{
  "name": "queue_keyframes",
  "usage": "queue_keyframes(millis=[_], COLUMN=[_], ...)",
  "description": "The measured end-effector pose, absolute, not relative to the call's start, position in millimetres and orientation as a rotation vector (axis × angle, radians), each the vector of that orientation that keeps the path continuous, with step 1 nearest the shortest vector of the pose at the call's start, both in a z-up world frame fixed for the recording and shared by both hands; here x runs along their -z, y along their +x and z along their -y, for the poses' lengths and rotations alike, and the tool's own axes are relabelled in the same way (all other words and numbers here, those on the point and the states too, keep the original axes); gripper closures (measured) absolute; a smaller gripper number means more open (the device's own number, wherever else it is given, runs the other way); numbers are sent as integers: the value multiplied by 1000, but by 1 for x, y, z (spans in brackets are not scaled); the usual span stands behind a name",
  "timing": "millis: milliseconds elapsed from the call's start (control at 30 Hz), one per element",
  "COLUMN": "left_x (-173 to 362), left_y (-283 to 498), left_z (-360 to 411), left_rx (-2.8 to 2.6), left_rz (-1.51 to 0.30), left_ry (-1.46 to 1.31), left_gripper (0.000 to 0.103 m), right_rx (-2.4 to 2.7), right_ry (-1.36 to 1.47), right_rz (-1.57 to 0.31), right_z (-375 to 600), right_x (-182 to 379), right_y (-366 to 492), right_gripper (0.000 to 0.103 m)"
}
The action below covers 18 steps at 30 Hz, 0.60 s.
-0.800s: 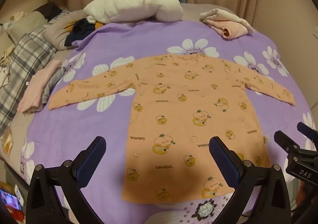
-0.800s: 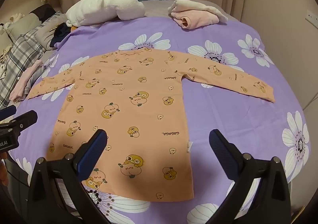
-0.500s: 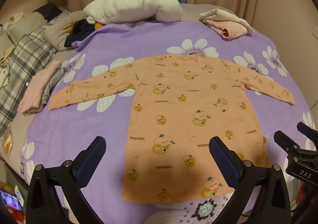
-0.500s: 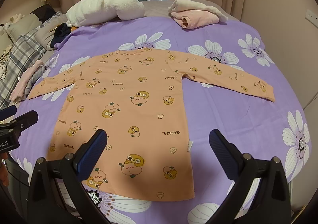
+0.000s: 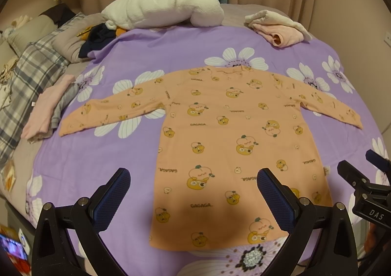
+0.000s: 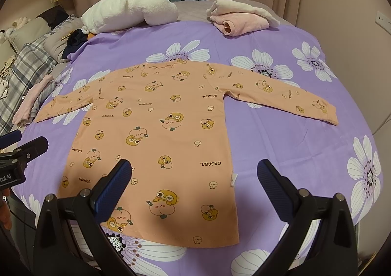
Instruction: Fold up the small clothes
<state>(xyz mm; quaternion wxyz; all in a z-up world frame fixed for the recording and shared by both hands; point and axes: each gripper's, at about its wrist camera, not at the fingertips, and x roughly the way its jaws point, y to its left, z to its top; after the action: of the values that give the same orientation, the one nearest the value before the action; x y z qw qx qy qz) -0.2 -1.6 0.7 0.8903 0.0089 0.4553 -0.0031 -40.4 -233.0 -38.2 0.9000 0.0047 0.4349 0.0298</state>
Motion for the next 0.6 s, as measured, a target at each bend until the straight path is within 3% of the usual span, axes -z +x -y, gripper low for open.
queue_keyframes(millis=[600], left_x=[-4], left_y=[0], left_z=[13], left_rx=[4], left_rz=[-950], left_ry=[15], left_gripper=[1], right_rx=[-63], right_ry=[9], right_rz=[-901], right_z=[235], right_x=[38], right_y=[-41], right_gripper=[0])
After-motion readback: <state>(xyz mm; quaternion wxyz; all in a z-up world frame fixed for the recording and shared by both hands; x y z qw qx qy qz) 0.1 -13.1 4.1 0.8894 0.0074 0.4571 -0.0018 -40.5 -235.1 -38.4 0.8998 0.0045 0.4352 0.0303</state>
